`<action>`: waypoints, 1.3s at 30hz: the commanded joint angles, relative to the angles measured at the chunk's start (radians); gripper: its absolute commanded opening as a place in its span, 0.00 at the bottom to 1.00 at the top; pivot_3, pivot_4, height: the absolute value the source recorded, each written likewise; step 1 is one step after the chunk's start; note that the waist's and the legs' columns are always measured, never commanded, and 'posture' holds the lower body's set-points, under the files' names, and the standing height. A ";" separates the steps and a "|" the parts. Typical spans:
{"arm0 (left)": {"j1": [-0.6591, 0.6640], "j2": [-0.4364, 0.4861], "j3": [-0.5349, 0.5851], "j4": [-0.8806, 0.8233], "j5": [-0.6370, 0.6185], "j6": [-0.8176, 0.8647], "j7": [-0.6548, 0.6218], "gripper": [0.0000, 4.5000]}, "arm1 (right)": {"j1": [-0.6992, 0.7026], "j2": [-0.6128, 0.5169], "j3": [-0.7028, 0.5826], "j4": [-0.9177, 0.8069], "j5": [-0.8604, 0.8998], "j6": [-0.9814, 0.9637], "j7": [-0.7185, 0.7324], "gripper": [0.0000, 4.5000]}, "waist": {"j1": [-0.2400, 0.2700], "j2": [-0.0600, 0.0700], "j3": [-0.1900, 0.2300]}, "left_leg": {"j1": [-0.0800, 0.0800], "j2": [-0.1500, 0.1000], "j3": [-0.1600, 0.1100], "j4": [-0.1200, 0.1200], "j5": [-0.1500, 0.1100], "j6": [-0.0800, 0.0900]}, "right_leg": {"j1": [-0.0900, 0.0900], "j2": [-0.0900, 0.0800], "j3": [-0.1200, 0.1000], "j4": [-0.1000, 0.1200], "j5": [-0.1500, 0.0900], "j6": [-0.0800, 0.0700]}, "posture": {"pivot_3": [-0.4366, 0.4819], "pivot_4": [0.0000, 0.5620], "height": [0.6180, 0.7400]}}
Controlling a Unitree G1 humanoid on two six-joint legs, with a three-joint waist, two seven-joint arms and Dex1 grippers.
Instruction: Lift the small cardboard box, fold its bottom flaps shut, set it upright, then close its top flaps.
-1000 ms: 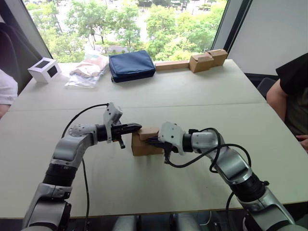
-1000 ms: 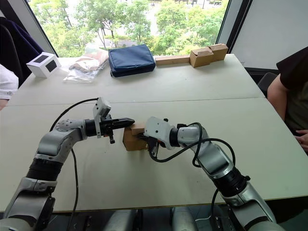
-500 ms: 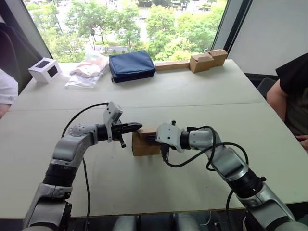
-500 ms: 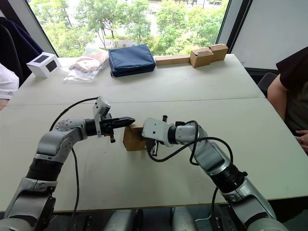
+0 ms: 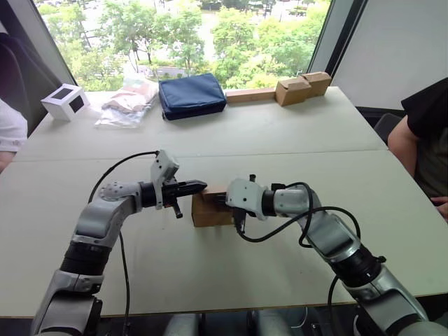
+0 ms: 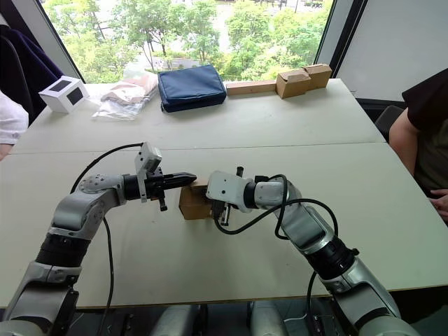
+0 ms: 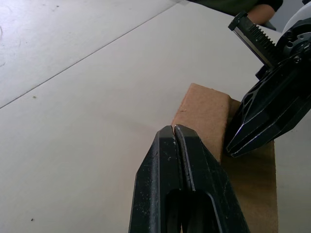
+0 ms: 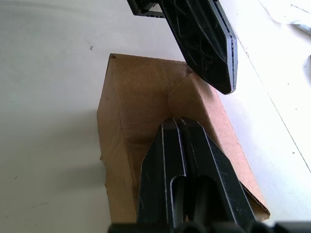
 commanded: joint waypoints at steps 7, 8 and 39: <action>-0.005 0.001 -0.001 -0.011 0.001 -0.017 -0.012 0.00 | -0.015 0.010 -0.023 -0.030 0.006 0.016 -0.001 0.00 | 0.000 0.000 0.000 | 0.000 0.000 0.000 0.000 0.000 0.000 | 0.000 0.000 0.000 0.000 0.000 0.000 | 0.48 0.27 0.98; -0.002 0.007 -0.010 -0.016 0.010 -0.022 -0.019 0.00 | -0.010 0.008 -0.028 -0.041 0.019 0.022 0.008 0.00 | 0.000 0.000 0.000 | 0.000 0.000 0.000 0.000 0.000 0.000 | 0.000 0.000 0.000 0.000 0.000 0.000 | 0.48 0.27 0.98; 0.117 0.023 -0.035 -0.219 0.020 0.027 0.088 0.00 | 0.008 0.017 -0.098 0.026 0.126 0.050 -0.004 0.00 | 0.000 0.000 0.000 | 0.000 0.000 0.000 0.000 0.000 0.000 | 0.000 0.000 0.000 0.000 0.000 0.000 | 0.48 0.27 0.98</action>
